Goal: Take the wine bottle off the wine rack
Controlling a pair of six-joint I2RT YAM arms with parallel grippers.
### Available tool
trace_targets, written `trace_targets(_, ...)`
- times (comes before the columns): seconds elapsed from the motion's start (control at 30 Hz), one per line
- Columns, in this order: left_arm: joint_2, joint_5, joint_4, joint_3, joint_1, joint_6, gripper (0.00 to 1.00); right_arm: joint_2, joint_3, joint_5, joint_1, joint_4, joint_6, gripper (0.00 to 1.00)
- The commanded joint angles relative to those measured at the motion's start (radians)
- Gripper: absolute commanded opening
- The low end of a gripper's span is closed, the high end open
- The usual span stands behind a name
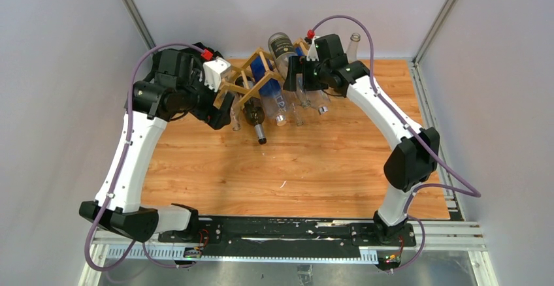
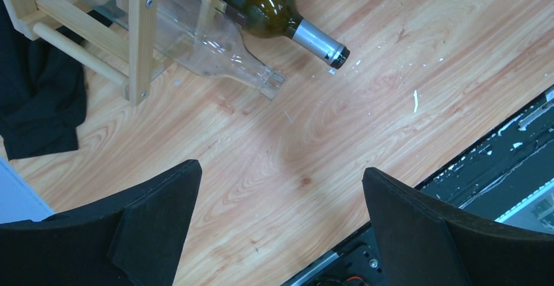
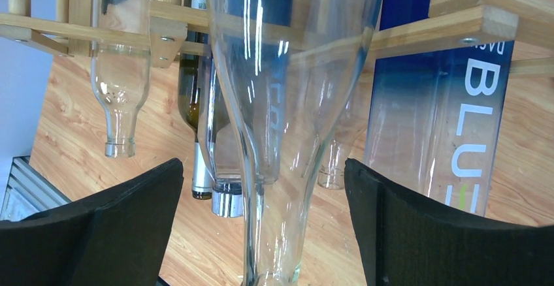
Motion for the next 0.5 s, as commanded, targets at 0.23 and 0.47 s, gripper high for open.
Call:
trace_targets(0.23,-0.022,0.057,-0.013,-0.036,0.006,0.019,1.0,0.067,0.072,-0.049,0.01,-0.016,0.034,0.77)
trace_targets(0.47,-0.027,0.074,-0.013,-0.042,0.006,0.018,1.0,0.09,0.07,-0.065,0.01,-0.007,0.06,0.64)
